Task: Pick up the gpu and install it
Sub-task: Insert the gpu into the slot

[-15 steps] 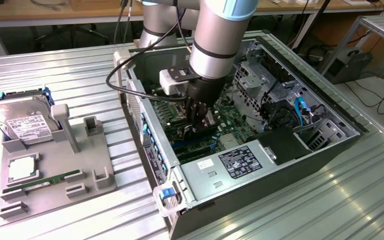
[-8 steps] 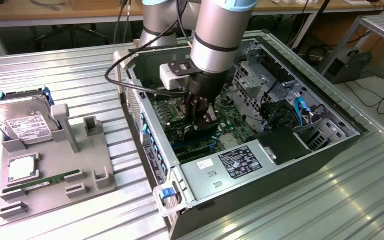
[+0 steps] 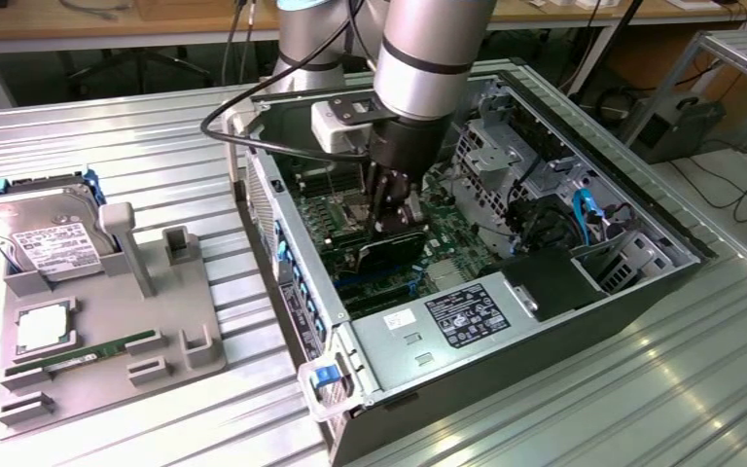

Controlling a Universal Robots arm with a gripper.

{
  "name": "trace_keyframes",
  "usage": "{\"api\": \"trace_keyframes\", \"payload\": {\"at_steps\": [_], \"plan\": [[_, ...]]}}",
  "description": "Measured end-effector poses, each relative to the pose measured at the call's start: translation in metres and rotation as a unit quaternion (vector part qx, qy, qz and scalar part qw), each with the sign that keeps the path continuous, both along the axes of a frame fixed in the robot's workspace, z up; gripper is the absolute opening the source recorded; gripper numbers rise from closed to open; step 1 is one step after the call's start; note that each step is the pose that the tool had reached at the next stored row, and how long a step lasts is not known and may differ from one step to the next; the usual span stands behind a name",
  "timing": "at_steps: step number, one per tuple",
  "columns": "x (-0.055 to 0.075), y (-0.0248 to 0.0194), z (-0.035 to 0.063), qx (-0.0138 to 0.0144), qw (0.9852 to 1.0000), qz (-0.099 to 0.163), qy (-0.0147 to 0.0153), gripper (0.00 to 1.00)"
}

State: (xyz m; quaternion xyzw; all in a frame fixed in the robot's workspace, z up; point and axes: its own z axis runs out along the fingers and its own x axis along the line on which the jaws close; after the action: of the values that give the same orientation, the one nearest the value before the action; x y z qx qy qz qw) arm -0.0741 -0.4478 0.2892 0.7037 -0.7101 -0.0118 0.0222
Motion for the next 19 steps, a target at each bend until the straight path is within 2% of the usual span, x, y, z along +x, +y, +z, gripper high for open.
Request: {"api": "trace_keyframes", "payload": {"at_steps": [2, 10, 19], "plan": [[0.0, 0.001, -0.0016, -0.0002, 1.0, 0.0, 0.0001, 0.11], [-0.003, 0.0032, -0.0117, -0.0009, 1.0, 0.0, -0.0001, 0.11], [-0.004, 0.0036, -0.0173, -0.0027, 1.0, 0.0, -0.0003, 0.11]]}}
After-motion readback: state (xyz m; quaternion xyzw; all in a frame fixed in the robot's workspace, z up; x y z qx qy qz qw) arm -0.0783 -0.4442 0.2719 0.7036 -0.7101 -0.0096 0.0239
